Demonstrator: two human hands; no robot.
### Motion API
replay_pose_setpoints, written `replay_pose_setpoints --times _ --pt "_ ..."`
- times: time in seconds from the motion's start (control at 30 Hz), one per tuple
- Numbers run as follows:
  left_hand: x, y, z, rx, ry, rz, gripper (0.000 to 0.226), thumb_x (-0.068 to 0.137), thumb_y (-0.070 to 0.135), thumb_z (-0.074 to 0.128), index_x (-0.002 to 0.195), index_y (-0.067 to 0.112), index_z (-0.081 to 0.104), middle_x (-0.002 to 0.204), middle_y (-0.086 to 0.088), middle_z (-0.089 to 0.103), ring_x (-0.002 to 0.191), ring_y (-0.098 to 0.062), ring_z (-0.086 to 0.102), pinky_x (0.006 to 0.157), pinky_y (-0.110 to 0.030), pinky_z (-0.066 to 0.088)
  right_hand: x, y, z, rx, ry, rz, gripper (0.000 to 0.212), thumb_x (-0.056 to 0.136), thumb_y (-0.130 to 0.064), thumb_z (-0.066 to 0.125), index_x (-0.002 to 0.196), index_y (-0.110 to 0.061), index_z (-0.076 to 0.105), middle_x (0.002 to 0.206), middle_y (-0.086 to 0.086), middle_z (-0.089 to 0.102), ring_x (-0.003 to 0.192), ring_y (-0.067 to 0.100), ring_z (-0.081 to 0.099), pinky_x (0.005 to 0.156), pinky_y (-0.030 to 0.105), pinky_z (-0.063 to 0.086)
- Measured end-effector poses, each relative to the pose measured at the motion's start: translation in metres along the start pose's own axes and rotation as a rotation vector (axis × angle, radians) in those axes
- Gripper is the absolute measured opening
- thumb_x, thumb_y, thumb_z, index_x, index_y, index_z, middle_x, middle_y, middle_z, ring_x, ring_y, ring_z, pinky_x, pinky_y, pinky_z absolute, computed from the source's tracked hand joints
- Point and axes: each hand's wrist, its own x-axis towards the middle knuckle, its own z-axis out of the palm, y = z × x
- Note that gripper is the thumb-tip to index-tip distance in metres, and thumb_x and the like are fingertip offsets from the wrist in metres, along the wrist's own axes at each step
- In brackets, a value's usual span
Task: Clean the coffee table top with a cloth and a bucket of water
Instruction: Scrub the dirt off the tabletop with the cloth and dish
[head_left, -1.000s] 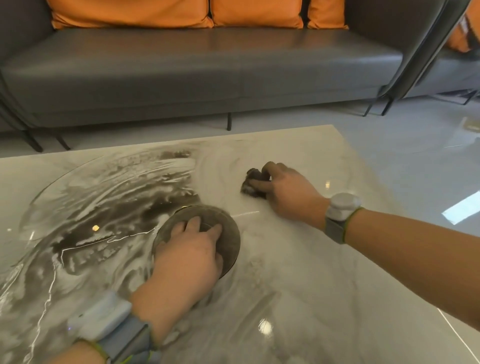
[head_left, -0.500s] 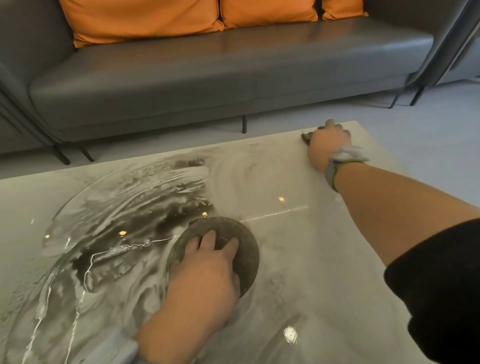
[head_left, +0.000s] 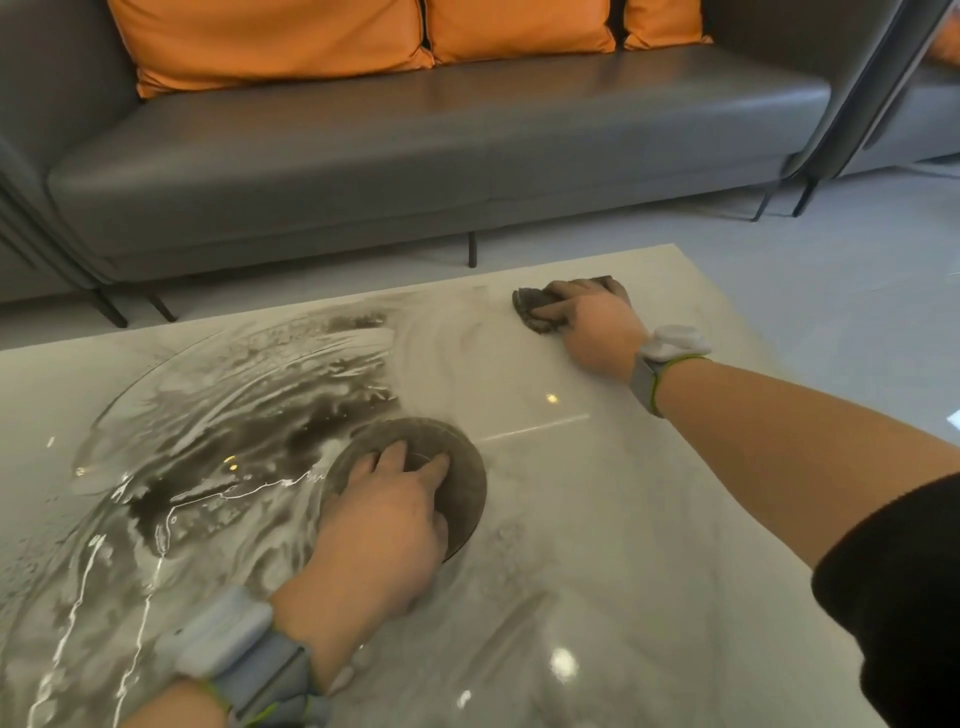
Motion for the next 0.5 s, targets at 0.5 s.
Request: replay_pose_setpoints --times 0.5 --pt "-0.007 0.006 -0.002 0.001 -0.049 0.004 0.062 0.089 0.035 0.043 0.150 0.039 0.034 0.155 -0.009 0.031 0.138 -0.033 0.033 0.111 -0.042 0.039 -0.145 0.025 -0.027 -0.023 -0.073 0.161 0.050 0.092 -0.021 0.049 0.131 -0.051 0.055 0.126 0.003 0.045 0.111 0.031 0.047 0.090 0.035 0.041"
